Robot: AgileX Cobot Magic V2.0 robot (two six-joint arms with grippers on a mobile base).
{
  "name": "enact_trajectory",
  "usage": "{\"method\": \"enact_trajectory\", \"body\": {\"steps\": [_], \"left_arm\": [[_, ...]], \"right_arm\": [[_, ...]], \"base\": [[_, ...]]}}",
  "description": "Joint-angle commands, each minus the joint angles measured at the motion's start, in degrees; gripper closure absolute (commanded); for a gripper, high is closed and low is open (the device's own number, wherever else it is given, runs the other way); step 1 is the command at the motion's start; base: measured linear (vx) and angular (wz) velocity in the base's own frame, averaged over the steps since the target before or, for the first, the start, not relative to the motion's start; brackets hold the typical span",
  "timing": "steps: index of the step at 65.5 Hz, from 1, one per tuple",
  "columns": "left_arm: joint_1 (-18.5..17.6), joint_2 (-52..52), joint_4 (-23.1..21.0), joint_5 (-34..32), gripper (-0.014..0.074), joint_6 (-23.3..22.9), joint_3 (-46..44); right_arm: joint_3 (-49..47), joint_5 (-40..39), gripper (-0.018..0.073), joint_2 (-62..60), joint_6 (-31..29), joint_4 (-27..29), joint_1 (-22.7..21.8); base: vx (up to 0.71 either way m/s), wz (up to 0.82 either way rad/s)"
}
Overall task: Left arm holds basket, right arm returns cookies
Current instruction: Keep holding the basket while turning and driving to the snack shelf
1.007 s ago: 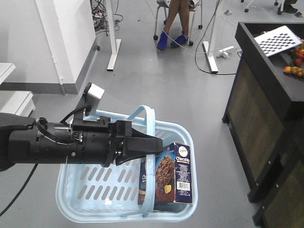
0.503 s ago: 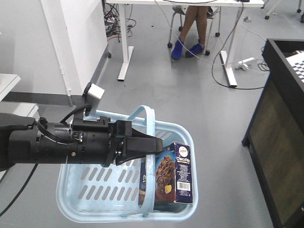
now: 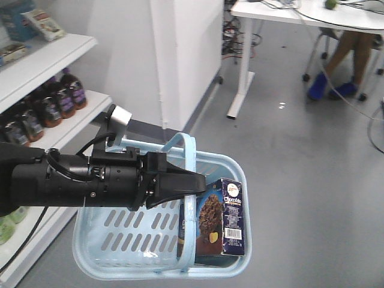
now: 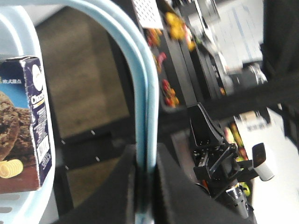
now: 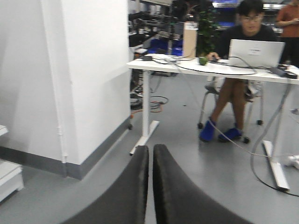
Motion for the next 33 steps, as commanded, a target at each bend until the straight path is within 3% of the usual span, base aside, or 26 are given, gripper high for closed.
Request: {"method": "enact_trajectory", "body": {"steps": [1, 33], "left_arm": [[-0.3, -2.41, -6.69, 3.1, 0.0599, 0.55, -1.56], [-0.3, -2.41, -6.69, 3.1, 0.0599, 0.55, -1.56]], "right_arm": [[1.0, -4.16, 0.0568, -0.75, -0.34, -0.19, -0.12], [1.0, -4.16, 0.0568, -0.75, -0.34, -0.19, -0.12]], "base": [[0.32, 0.89], [0.28, 0.83]]}}
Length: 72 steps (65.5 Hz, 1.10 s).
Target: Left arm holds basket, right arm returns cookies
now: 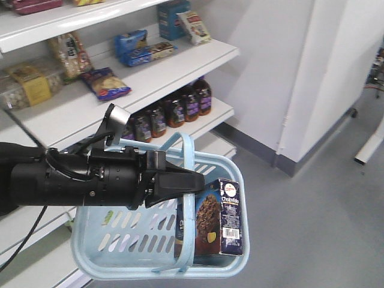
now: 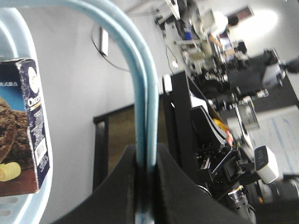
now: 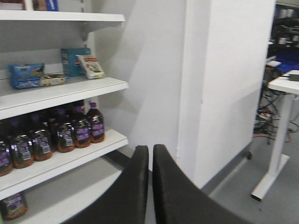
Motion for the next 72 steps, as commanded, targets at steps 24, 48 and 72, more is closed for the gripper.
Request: {"method": "enact_trajectory", "body": {"steps": [24, 48, 72], "left_arm": [[-0.3, -2.41, -6.69, 3.49, 0.0599, 0.55, -1.56], [-0.3, -2.41, -6.69, 3.49, 0.0599, 0.55, -1.56], [-0.3, -2.41, -6.69, 3.49, 0.0599, 0.55, -1.56]], "right_arm": [[1.0, -4.16, 0.0568, -0.75, -0.34, -0.19, -0.12], [1.0, -4.16, 0.0568, -0.75, -0.34, -0.19, -0.12], [1.0, -4.16, 0.0568, -0.75, -0.34, -0.19, -0.12]], "base": [[0.22, 0.8], [0.17, 0.67], [0.12, 0.47]]}}
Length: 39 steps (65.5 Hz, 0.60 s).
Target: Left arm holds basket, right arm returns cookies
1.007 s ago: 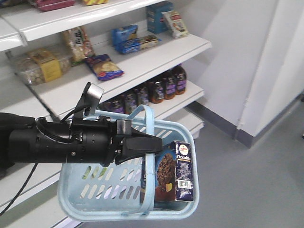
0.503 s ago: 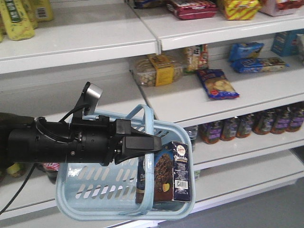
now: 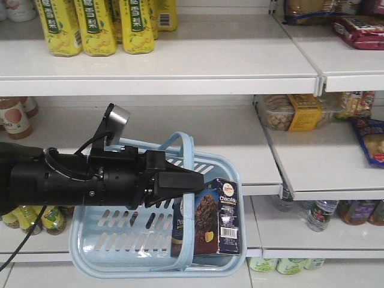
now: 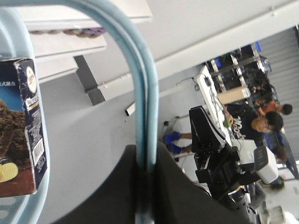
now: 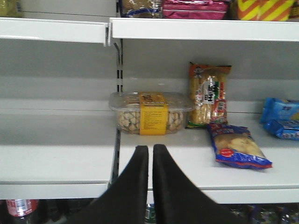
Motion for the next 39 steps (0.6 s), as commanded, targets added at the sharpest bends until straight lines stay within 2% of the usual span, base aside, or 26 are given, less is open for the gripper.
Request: {"method": "enact_trajectory", "body": {"steps": [1, 16, 39], "left_arm": [[-0.3, -2.41, -6.69, 3.46, 0.0599, 0.55, -1.56], [-0.3, -2.41, -6.69, 3.46, 0.0599, 0.55, -1.56], [-0.3, -2.41, -6.69, 3.46, 0.0599, 0.55, -1.56]], "right_arm": [[1.0, -4.16, 0.0568, -0.75, -0.34, -0.19, -0.12], [1.0, -4.15, 0.0568, -0.75, -0.34, -0.19, -0.12], [1.0, -4.15, 0.0568, -0.75, -0.34, -0.19, -0.12]], "base": [[0.11, 0.41], [0.1, 0.25], [0.09, 0.01]]}}
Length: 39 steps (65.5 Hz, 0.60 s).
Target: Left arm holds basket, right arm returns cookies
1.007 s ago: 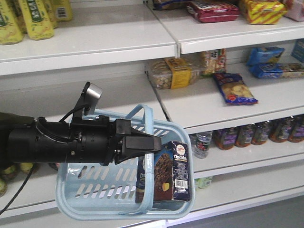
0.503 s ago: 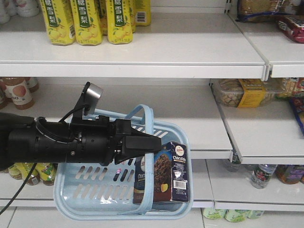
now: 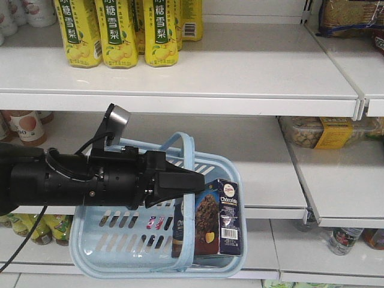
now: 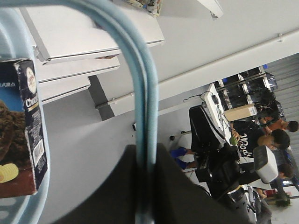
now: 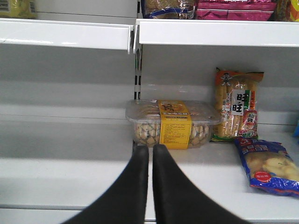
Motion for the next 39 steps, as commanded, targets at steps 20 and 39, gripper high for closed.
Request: {"method": "enact_trajectory", "body": {"steps": [20, 39], "left_arm": [[-0.3, -2.41, -6.69, 3.44, 0.0599, 0.55, -1.56], [-0.3, -2.41, -6.69, 3.44, 0.0599, 0.55, -1.56]], "right_arm": [[1.0, -4.15, 0.0568, -0.75, -0.34, -0.19, -0.12], [1.0, -4.15, 0.0568, -0.75, -0.34, -0.19, -0.12]], "base": [[0.09, -0.02], [0.08, -0.03]]}}
